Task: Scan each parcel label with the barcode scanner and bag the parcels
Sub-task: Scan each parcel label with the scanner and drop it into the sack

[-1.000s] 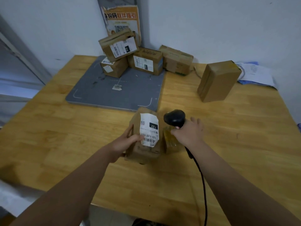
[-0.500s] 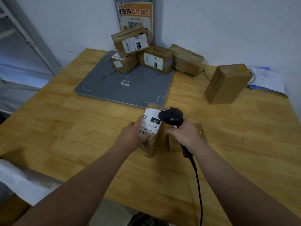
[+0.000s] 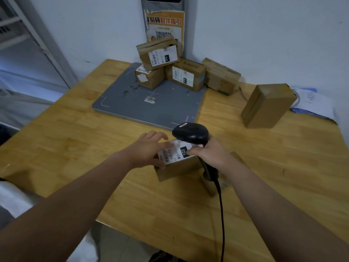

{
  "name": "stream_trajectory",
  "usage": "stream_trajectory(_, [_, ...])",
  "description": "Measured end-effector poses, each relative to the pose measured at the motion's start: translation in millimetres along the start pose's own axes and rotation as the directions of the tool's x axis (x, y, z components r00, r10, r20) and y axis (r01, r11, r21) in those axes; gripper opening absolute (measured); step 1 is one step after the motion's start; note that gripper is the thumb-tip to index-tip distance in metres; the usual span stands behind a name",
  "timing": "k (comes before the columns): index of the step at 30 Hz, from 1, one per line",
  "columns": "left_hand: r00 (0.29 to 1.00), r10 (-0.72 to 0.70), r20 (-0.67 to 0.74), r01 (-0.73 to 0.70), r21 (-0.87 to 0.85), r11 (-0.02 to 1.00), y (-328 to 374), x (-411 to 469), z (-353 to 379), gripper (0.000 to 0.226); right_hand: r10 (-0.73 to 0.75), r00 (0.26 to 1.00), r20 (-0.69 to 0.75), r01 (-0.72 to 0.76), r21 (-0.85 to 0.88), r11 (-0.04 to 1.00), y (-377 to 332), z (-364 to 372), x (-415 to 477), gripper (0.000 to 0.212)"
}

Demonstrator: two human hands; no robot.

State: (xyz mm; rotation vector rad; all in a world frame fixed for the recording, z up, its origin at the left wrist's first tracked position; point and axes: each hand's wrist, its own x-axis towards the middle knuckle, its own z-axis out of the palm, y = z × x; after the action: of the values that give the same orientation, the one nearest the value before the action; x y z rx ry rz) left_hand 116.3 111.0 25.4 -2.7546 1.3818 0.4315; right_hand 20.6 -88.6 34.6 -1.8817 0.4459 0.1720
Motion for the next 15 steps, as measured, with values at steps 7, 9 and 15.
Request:
stream_trajectory(7, [0.927,-0.376,0.003,0.365,-0.25,0.897,0,-22,28,0.067,-0.009,0.994,0.11,0.036,-0.245,0.969,-3,6,-2,0.055])
stream_trajectory(9, [0.901,-0.433,0.035,0.428,-0.241,0.871,-3,-20,25,0.068,0.011,0.996,0.086,0.025,-0.409,0.912,-5,8,-4,0.054])
stream_trajectory(15, [0.906,-0.41,0.103,0.384,-0.608,0.695,-20,-8,21,0.062,0.07,0.997,0.03,-0.051,-0.414,0.909,-1,19,-18,0.06])
